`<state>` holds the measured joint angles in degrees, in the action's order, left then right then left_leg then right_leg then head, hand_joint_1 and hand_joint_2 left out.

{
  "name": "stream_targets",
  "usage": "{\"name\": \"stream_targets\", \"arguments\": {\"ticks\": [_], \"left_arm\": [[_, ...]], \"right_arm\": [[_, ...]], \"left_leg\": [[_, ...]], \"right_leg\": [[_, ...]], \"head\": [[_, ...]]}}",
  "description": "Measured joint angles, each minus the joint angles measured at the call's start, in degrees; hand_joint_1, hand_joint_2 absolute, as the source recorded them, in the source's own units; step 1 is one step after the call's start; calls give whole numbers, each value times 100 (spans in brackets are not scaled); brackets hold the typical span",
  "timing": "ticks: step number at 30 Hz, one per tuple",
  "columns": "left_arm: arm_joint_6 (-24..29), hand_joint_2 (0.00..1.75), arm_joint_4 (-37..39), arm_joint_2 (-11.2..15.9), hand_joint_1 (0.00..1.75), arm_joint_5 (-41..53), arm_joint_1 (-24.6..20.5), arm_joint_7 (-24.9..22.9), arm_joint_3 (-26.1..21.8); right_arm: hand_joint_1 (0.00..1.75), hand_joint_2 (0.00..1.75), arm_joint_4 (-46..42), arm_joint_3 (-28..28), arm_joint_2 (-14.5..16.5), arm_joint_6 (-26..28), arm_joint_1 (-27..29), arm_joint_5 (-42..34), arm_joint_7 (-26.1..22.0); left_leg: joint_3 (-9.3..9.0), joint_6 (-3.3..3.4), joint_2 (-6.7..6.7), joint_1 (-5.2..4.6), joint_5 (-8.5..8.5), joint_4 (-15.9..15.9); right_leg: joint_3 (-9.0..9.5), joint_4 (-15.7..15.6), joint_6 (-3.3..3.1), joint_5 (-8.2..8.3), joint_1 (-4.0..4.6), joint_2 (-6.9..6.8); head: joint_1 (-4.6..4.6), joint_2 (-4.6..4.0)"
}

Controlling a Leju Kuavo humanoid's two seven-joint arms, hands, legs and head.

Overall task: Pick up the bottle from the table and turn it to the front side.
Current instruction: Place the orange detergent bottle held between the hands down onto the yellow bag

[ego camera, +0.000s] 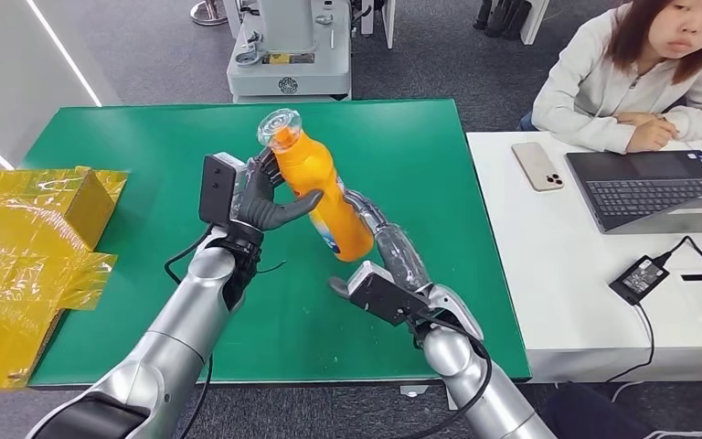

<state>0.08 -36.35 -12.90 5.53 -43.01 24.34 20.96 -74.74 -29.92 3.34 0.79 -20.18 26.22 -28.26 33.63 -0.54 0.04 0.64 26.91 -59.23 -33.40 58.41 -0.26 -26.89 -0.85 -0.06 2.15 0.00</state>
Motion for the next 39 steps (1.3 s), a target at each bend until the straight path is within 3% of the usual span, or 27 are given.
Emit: {"name": "stream_targets", "arguments": {"ticks": [10,18,26,39], "left_arm": [[800,175,-320,323,175,1872,-134,104,222],[1578,175,-743,765,175,4092,-154,-406,603],[2028,175,-842,1311,175,5664,-222,-807,861],[2030,175,-1109,2023,175,8133,-361,-1840,1439]], "right_arm": [[0,175,-655,-57,-194,205,372,69,-72],[0,175,-1052,-46,-391,393,702,-4,-198],[0,175,-1208,10,-520,627,1031,-46,-408],[0,175,-1370,63,-557,791,1306,-109,-468]], "left_leg": [[0,0,-1,-1,0,-1],[0,0,0,0,0,0],[0,-1,2,0,0,0],[0,-1,3,0,0,0]], "right_leg": [[0,-1,0,0,-1,0],[-1,0,0,0,0,1],[-3,2,0,0,0,3],[-3,1,0,0,0,5]], "head": [[-1,0],[-1,0],[-1,0],[-1,0]]}}
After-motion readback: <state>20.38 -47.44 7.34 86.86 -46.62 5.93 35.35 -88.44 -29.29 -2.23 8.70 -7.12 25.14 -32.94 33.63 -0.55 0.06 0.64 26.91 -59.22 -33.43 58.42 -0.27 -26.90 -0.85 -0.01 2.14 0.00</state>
